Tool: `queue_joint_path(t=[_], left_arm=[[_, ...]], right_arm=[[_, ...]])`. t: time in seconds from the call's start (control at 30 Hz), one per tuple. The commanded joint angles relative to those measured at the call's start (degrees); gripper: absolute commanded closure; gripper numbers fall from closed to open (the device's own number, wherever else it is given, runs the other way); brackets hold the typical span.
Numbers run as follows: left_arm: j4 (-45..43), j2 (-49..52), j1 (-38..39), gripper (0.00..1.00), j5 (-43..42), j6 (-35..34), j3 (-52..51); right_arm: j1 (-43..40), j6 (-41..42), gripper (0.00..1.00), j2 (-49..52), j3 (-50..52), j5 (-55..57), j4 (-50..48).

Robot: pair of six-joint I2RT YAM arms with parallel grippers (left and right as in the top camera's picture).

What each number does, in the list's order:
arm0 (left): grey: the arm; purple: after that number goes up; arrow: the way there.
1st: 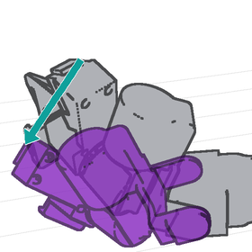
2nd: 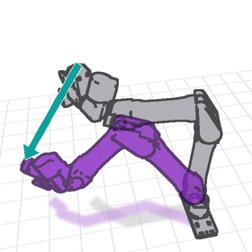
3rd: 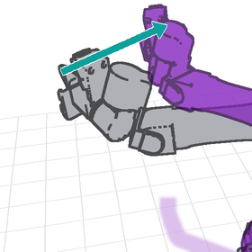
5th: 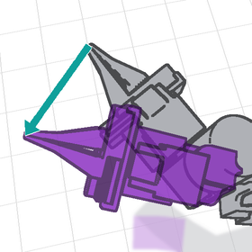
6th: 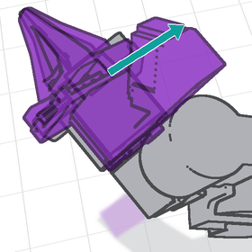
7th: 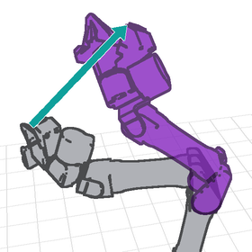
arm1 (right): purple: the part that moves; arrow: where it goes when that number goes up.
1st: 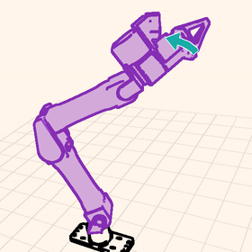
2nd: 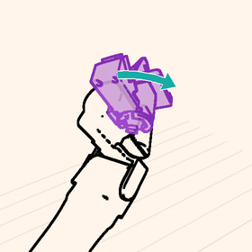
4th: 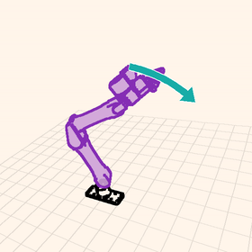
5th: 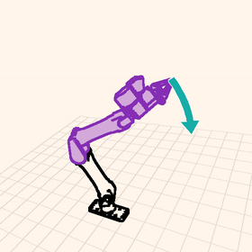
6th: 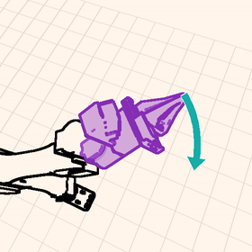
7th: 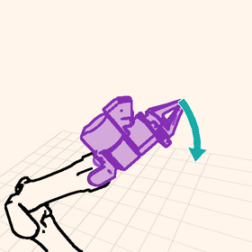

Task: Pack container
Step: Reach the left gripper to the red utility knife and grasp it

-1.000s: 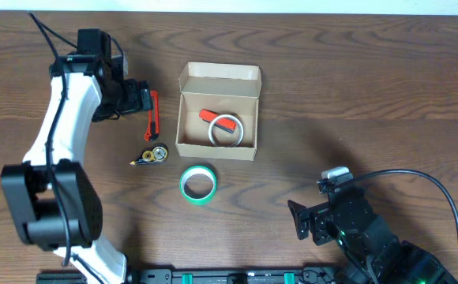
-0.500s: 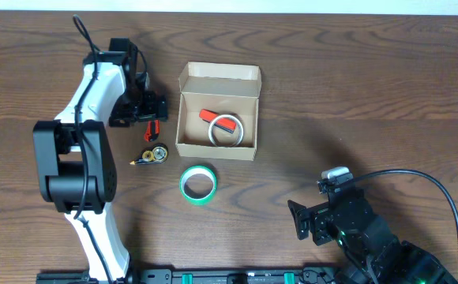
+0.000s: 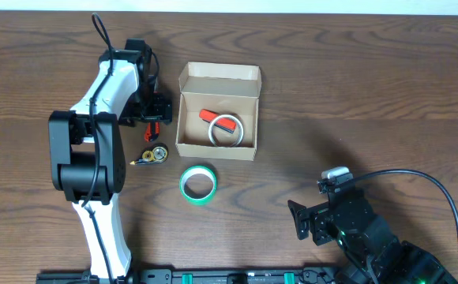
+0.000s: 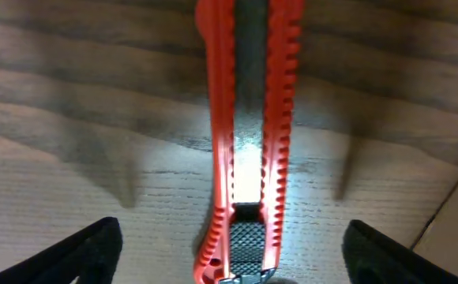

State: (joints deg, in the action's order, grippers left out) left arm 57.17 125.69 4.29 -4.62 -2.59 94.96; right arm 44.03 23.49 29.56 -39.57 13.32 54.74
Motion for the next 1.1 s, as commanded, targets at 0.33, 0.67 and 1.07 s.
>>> queue_joint_path(t=[0.33, 0.67, 1.07], left_arm=[[0.7, 2.5, 1.0, 0.27, 2.2, -0.1, 1.4], [0.4, 2.5, 1.0, 0.52, 2.0, -2.8, 1.4], [-0.9, 2.5, 0.9, 0.77, 1.6, -7.3, 1.4]], right_arm=[[0.4, 0.5, 0.01, -0.3, 0.0, 0.2, 0.0], [0.4, 0.5, 0.01, -0.3, 0.0, 0.1, 0.0], [0.4, 0.5, 0.01, -0.3, 0.0, 0.1, 0.0]])
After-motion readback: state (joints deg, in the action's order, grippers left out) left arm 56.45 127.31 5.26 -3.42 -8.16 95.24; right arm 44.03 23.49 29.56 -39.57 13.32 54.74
